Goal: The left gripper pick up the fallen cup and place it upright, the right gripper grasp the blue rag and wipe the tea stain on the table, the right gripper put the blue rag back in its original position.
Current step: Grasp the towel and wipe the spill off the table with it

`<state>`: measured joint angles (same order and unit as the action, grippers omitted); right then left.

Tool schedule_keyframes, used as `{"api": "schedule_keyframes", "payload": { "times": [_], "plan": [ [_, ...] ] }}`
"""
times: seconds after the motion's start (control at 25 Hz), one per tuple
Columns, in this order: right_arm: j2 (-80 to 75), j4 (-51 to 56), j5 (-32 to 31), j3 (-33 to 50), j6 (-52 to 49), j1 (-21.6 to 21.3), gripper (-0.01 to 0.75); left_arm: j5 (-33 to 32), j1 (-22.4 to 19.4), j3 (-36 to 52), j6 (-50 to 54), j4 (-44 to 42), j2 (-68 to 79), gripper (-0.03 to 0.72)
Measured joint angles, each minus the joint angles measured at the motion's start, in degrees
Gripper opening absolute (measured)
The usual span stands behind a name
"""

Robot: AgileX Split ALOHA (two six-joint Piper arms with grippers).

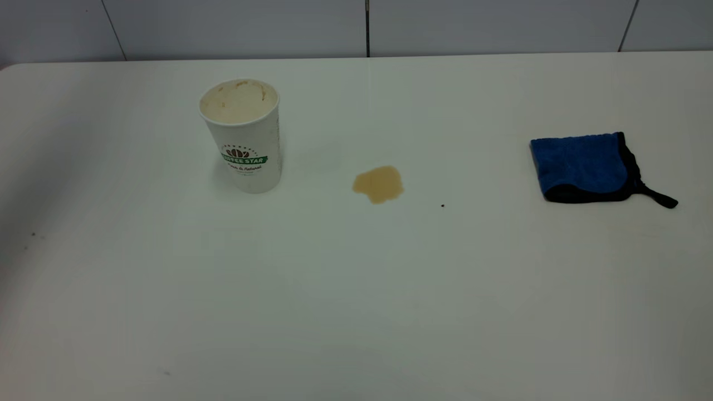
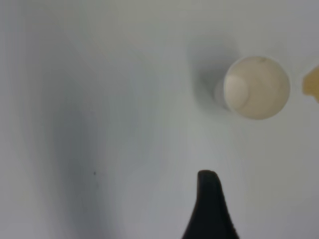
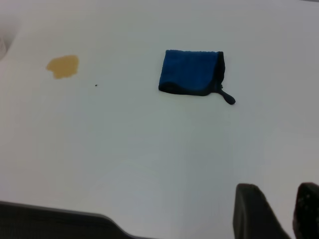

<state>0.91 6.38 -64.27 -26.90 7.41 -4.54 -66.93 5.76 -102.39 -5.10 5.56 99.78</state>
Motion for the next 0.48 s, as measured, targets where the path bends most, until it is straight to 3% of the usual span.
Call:
{"api": "schedule_keyframes", "payload": {
  "times": [0.32,0.48],
  "plan": [
    [0.00,0.00,0.00,0.00,0.00,0.00,0.238,0.22,0.00,29.52,-0.04,-0.59,-23.54,0.584],
    [0.00,0.00,0.00,0.00,0.00,0.00,0.238,4.72,0.00,45.50,-0.61,-0.59,-39.80,0.584]
  ]
}}
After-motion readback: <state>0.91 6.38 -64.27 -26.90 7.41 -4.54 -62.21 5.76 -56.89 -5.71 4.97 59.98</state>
